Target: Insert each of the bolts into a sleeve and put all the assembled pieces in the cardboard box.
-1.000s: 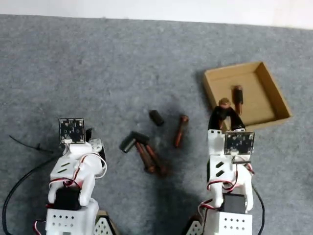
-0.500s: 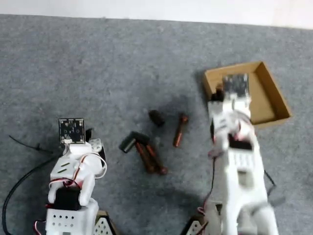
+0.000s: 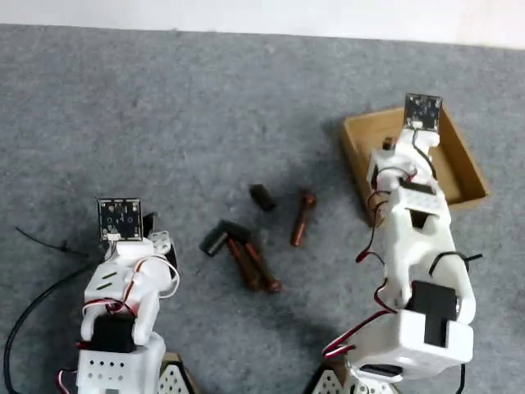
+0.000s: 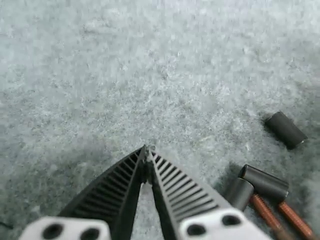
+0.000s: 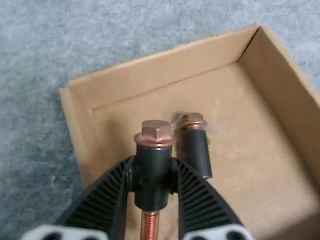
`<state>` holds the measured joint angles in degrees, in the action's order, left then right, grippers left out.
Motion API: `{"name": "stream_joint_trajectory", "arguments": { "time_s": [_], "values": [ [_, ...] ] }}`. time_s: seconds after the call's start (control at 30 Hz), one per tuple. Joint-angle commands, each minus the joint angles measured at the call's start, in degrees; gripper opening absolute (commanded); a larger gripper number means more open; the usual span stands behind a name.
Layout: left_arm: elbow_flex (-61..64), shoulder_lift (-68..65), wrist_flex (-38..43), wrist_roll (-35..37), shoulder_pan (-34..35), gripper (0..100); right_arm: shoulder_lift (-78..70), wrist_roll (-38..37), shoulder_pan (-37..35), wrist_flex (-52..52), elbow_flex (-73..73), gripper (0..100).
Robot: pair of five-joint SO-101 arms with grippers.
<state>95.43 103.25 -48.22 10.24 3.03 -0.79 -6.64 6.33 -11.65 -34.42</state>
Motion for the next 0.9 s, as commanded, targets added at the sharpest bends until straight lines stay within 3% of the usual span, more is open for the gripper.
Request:
{"name": "stream_joint_trajectory", "arguments": {
  "time_s": [0.0, 0.23, 0.6, 0.87],
  "values": [
    [-0.31, 0.92, 1.67, -0.09, 0.40, 1, 0.92, 0.53, -0.13, 1.98, 3.74, 2.3],
    [-0.31, 0.92, 1.67, -0.09, 0.40, 1, 0.84, 0.53, -2.51, -2.24, 0.57, 24.1],
    [-0.22, 0.92, 1.67, -0.09, 0.40, 1, 12.35, 0.62, -6.99, -3.30, -5.93, 24.6],
    [0.31, 0.92, 3.78, -0.09, 0.40, 1, 31.08, 0.70, -20.70, -3.56, -21.32, 24.6]
  ]
}}
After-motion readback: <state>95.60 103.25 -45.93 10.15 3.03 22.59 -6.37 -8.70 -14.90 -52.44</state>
